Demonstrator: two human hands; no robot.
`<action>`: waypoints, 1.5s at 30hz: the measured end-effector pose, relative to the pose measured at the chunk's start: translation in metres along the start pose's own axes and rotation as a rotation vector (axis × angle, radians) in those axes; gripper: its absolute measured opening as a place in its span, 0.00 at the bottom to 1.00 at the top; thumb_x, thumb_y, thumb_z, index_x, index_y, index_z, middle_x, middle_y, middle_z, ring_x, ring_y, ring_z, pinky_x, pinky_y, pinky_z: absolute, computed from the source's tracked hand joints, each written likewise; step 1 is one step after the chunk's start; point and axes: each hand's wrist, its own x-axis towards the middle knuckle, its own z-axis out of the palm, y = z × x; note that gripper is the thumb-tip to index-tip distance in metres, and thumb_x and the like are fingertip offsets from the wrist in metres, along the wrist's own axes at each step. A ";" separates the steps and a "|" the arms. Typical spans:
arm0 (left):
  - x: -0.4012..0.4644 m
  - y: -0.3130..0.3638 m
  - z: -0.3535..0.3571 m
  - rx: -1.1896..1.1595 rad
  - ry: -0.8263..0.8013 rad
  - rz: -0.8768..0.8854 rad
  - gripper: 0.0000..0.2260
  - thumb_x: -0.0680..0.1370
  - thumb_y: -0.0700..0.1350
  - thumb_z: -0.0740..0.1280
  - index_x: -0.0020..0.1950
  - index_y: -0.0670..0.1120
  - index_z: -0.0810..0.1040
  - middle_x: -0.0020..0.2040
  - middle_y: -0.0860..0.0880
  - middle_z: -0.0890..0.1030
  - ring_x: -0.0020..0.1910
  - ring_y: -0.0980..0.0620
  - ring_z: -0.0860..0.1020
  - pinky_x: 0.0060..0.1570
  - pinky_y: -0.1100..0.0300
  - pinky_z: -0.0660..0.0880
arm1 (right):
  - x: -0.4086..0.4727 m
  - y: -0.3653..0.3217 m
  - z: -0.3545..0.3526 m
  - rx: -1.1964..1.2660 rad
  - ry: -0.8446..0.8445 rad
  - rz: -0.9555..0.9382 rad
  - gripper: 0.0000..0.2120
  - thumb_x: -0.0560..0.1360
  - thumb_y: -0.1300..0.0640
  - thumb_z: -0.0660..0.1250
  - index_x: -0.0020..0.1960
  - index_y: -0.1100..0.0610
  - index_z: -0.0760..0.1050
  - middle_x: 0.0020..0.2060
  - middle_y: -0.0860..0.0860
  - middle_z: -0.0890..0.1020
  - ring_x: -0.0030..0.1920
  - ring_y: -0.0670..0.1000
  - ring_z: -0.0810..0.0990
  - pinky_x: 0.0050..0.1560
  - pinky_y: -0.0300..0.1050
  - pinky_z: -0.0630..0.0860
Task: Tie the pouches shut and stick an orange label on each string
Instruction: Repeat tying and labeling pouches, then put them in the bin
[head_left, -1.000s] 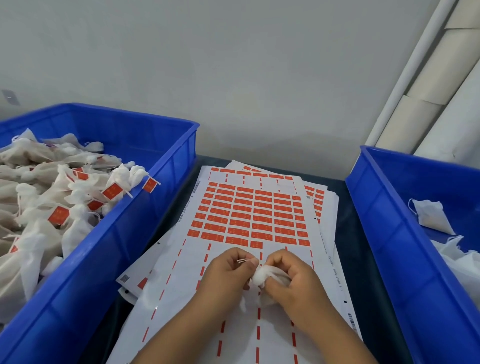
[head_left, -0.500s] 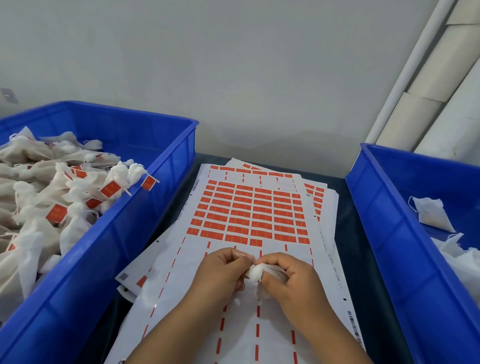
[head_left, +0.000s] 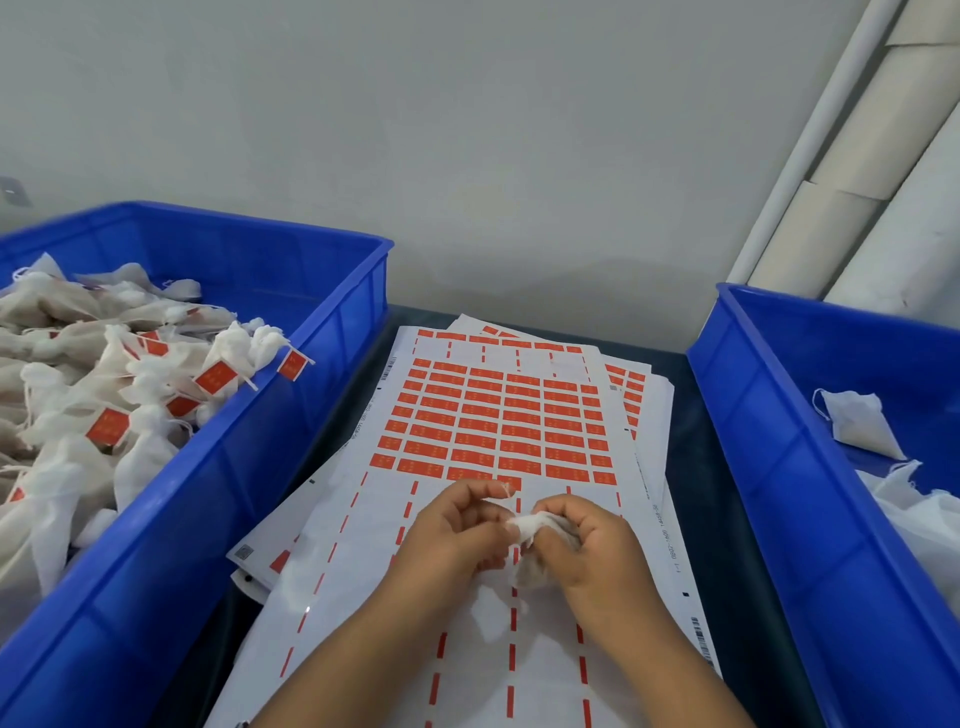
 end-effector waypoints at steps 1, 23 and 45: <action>-0.001 0.000 0.001 0.054 -0.029 0.030 0.14 0.72 0.34 0.70 0.51 0.51 0.77 0.40 0.49 0.80 0.42 0.50 0.80 0.42 0.63 0.77 | 0.001 0.000 -0.001 0.019 -0.016 0.019 0.08 0.75 0.57 0.65 0.38 0.47 0.75 0.33 0.43 0.78 0.39 0.33 0.75 0.35 0.25 0.71; -0.012 -0.004 0.010 0.522 0.148 0.475 0.16 0.73 0.42 0.71 0.37 0.64 0.75 0.41 0.64 0.76 0.48 0.68 0.72 0.42 0.75 0.71 | 0.000 -0.009 -0.010 0.585 -0.093 0.421 0.11 0.74 0.61 0.67 0.35 0.58 0.83 0.37 0.55 0.82 0.47 0.54 0.79 0.55 0.52 0.77; -0.001 -0.014 0.005 0.825 0.209 0.465 0.12 0.73 0.52 0.69 0.36 0.62 0.67 0.44 0.70 0.66 0.50 0.68 0.68 0.45 0.78 0.64 | 0.000 -0.008 -0.008 0.482 -0.016 0.403 0.07 0.72 0.58 0.71 0.37 0.54 0.85 0.39 0.50 0.84 0.51 0.55 0.79 0.55 0.51 0.77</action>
